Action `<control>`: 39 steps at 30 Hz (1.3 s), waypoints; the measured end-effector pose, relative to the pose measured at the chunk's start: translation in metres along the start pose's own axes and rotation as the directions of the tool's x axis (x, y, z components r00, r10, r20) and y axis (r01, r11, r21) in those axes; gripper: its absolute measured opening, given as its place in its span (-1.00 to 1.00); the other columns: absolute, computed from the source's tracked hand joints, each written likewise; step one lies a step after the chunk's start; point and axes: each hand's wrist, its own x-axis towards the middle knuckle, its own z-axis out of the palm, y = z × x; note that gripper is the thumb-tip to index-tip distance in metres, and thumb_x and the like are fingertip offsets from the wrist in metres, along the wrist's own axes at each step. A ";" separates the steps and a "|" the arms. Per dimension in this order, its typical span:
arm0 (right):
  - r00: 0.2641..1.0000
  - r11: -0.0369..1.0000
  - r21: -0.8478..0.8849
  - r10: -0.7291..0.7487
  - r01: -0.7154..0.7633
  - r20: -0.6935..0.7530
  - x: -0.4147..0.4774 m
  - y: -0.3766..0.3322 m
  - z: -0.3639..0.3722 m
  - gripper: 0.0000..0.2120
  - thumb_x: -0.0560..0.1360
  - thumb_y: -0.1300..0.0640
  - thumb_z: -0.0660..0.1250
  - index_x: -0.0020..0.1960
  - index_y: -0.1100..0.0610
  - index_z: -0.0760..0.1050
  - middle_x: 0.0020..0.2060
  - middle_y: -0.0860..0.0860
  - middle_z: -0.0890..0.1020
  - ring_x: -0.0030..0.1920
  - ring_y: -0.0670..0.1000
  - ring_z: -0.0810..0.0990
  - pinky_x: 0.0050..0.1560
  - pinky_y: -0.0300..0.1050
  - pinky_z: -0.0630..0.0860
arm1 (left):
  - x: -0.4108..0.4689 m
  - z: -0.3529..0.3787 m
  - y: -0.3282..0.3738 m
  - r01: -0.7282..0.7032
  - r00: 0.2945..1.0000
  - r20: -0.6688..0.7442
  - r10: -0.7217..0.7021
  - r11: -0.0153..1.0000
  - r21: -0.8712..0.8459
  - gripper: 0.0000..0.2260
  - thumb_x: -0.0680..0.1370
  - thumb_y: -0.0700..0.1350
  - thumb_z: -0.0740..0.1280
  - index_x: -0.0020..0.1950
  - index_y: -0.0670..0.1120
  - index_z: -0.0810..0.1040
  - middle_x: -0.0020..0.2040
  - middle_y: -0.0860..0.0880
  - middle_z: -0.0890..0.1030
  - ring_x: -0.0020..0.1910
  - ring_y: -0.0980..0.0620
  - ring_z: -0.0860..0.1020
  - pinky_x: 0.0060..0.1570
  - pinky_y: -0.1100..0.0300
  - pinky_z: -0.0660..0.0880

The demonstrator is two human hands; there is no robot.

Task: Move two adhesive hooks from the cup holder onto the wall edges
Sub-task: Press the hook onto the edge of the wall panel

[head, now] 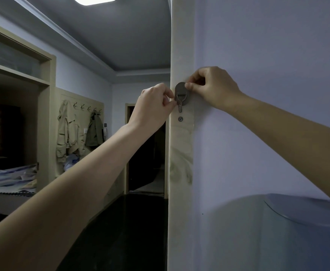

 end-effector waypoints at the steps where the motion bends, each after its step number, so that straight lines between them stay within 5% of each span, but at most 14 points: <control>1: 1.000 1.000 -0.004 0.004 -0.004 -0.010 0.000 0.000 0.001 -0.85 0.47 0.02 0.29 -0.06 0.07 0.54 -0.15 -0.07 0.54 -0.08 -0.03 0.49 -0.04 -0.07 0.42 | 0.001 0.001 -0.001 0.009 1.000 -0.001 -0.009 1.000 -0.006 -0.88 0.47 -0.15 0.34 -0.05 -0.17 0.55 -0.25 -0.04 0.57 -0.18 -0.01 0.49 -0.10 0.14 0.44; 17: 0.996 1.000 -0.014 0.012 -0.013 -0.093 -0.004 0.002 0.010 -0.87 0.44 -0.03 0.32 -0.19 -0.03 0.40 -0.21 -0.13 0.52 -0.15 -0.09 0.47 -0.17 -0.17 0.32 | 0.002 0.005 -0.002 0.032 0.999 -0.013 -0.033 0.998 -0.053 -0.91 0.45 -0.15 0.36 -0.10 -0.15 0.54 -0.27 -0.04 0.55 -0.20 0.01 0.46 -0.18 0.22 0.37; 33: 0.979 0.995 -0.068 -0.080 0.069 -0.189 -0.006 0.009 0.020 -0.81 0.44 -0.04 0.31 -0.08 0.07 0.47 -0.15 -0.10 0.50 -0.14 -0.09 0.45 -0.18 -0.18 0.34 | 0.002 0.007 -0.006 0.025 0.999 -0.020 -0.026 0.998 -0.054 -0.94 0.45 -0.17 0.35 -0.10 -0.12 0.54 -0.31 0.00 0.53 -0.28 0.07 0.45 -0.35 0.33 0.32; 39: 0.973 0.992 -0.086 -0.104 0.087 -0.208 -0.007 0.009 0.022 -0.77 0.45 -0.04 0.30 -0.02 0.09 0.45 -0.08 -0.02 0.59 -0.09 -0.04 0.52 -0.13 -0.09 0.43 | 0.001 0.006 -0.004 0.019 1.000 -0.021 -0.020 0.999 -0.040 -0.94 0.46 -0.18 0.34 -0.10 -0.13 0.53 -0.36 0.06 0.49 -0.25 0.03 0.46 -0.20 0.23 0.39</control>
